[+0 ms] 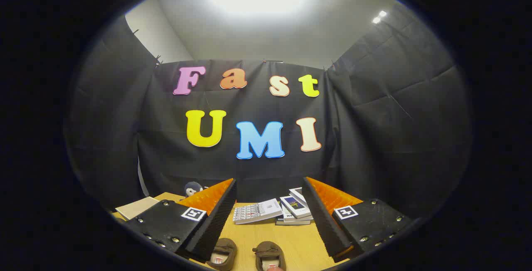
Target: Open the storage box then place both shoes into the box .Put the left shoe in first, then the right shoe, with the right side of both shoes facing outward in a uniform manner.
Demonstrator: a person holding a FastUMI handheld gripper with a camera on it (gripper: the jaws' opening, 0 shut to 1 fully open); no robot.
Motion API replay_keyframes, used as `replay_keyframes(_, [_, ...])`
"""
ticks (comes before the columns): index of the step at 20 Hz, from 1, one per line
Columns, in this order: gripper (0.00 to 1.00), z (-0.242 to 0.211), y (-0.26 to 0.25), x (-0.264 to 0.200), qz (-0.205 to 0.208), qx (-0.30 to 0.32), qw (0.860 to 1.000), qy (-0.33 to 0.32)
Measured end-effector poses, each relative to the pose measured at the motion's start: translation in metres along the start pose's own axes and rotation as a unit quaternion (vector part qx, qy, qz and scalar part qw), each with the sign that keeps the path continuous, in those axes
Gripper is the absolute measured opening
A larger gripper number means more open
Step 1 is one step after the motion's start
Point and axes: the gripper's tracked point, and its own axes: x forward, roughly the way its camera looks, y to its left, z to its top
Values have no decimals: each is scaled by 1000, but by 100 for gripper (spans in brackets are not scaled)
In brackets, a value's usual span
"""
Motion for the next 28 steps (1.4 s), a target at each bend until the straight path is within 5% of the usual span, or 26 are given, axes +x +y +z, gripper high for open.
replay_keyframes(18, [96,-8,12,2,20,1,1000,9])
replay_keyframes(28, [97,-59,70,1,96,112,986,83])
